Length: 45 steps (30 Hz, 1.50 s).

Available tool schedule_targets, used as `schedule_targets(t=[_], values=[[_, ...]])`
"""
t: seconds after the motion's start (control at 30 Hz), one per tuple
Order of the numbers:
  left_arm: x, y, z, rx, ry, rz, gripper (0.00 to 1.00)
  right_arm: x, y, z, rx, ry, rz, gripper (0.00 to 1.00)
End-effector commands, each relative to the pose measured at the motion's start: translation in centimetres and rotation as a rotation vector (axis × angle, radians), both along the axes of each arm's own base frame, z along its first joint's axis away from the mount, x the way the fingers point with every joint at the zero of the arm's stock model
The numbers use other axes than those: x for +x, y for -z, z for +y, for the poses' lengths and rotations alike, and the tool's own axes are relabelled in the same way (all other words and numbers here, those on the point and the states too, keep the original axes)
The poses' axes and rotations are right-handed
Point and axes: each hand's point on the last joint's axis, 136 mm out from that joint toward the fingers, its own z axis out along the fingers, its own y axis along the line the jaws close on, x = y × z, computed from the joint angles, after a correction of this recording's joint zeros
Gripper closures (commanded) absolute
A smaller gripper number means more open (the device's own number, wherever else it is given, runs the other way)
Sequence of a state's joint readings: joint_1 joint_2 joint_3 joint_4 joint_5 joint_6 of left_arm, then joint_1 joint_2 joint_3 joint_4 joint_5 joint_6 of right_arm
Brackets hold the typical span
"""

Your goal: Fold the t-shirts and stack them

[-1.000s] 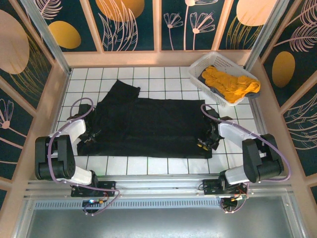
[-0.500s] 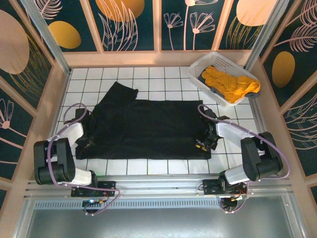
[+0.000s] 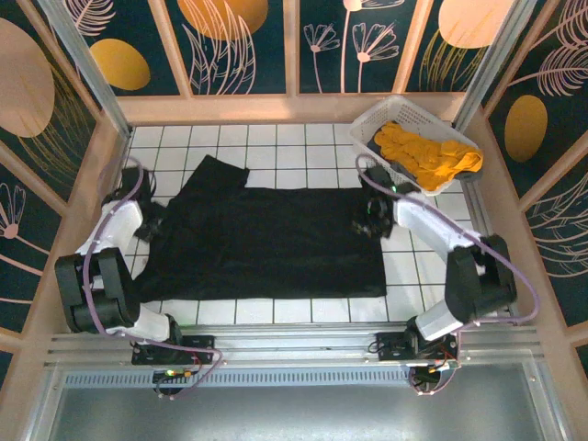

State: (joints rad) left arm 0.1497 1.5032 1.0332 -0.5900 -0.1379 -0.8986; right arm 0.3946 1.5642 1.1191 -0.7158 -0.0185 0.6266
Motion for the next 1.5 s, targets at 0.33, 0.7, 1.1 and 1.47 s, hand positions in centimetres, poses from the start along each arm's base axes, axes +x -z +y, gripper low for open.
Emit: schedule_targets(t=[0.33, 0.7, 1.1, 1.47], values=[[17.2, -2.1, -6.6, 0.005, 0.479, -0.232, 0.41, 23.9, 0.4, -5.4, -0.177, 0.368, -0.309, 0.74], [23.8, 1.1, -7.3, 0.085, 0.521, -0.270, 0.41, 25.2, 1.3, -7.2, 0.004, 0.329, -0.265, 0.74], [27.9, 6.2, -6.7, 0.268, 0.437, -0.100, 0.42, 19.3, -5.3, 1.2, 0.096, 0.153, -0.328, 0.69], [25.8, 10.6, -8.3, 0.257, 0.444, 0.090, 0.44, 14.8, -5.8, -1.0, 0.057, 0.188, -0.313, 0.68]])
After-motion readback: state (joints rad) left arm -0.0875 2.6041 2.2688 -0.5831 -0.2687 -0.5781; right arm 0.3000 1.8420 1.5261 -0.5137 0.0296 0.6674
